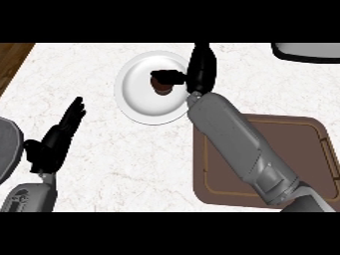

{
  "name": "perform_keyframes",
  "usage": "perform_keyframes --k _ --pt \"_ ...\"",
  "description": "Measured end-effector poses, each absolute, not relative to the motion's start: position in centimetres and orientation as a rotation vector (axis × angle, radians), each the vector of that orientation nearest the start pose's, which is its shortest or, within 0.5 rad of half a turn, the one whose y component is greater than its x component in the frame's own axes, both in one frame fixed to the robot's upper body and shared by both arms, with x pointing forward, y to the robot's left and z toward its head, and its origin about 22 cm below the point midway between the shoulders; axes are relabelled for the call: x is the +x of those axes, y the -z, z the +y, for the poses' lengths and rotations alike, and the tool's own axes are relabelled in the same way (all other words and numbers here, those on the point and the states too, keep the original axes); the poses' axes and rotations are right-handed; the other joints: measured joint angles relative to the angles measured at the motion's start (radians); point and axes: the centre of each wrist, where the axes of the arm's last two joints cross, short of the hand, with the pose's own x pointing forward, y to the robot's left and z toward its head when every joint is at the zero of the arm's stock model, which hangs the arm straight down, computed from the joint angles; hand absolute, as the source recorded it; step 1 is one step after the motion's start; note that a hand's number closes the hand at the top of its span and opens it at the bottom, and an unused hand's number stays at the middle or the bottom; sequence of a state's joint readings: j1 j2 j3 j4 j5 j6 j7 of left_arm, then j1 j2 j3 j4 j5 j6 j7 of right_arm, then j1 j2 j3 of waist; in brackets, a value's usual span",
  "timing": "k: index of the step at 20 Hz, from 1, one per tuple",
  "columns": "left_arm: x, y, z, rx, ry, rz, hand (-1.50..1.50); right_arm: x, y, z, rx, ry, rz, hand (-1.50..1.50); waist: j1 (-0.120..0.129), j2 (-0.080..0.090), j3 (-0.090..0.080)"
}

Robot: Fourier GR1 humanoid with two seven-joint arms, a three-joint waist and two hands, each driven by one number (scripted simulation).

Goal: Pick the cupcake from the tray and place it in the plate

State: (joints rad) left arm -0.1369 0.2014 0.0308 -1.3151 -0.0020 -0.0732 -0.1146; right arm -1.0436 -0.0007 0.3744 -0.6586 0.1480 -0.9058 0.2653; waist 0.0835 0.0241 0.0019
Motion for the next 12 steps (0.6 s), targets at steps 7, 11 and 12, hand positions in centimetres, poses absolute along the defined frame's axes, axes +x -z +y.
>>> perform_keyframes --k 7,11,12 --pt "26.3 2.3 29.3 0.130 0.165 -1.529 0.00 40.3 -6.4 -9.1 -0.465 0.040 -1.707 -1.50 -0.049 -0.011 0.000" --pt "25.8 2.3 29.7 0.142 0.151 -1.528 0.00 39.6 -3.8 -13.5 -0.406 0.020 -1.744 -1.50 -0.067 -0.018 -0.001" --pt "25.7 2.0 29.9 0.143 0.151 -1.524 0.00 39.6 -3.4 -14.7 -0.400 0.009 -1.748 -1.50 -0.069 -0.019 -0.001"
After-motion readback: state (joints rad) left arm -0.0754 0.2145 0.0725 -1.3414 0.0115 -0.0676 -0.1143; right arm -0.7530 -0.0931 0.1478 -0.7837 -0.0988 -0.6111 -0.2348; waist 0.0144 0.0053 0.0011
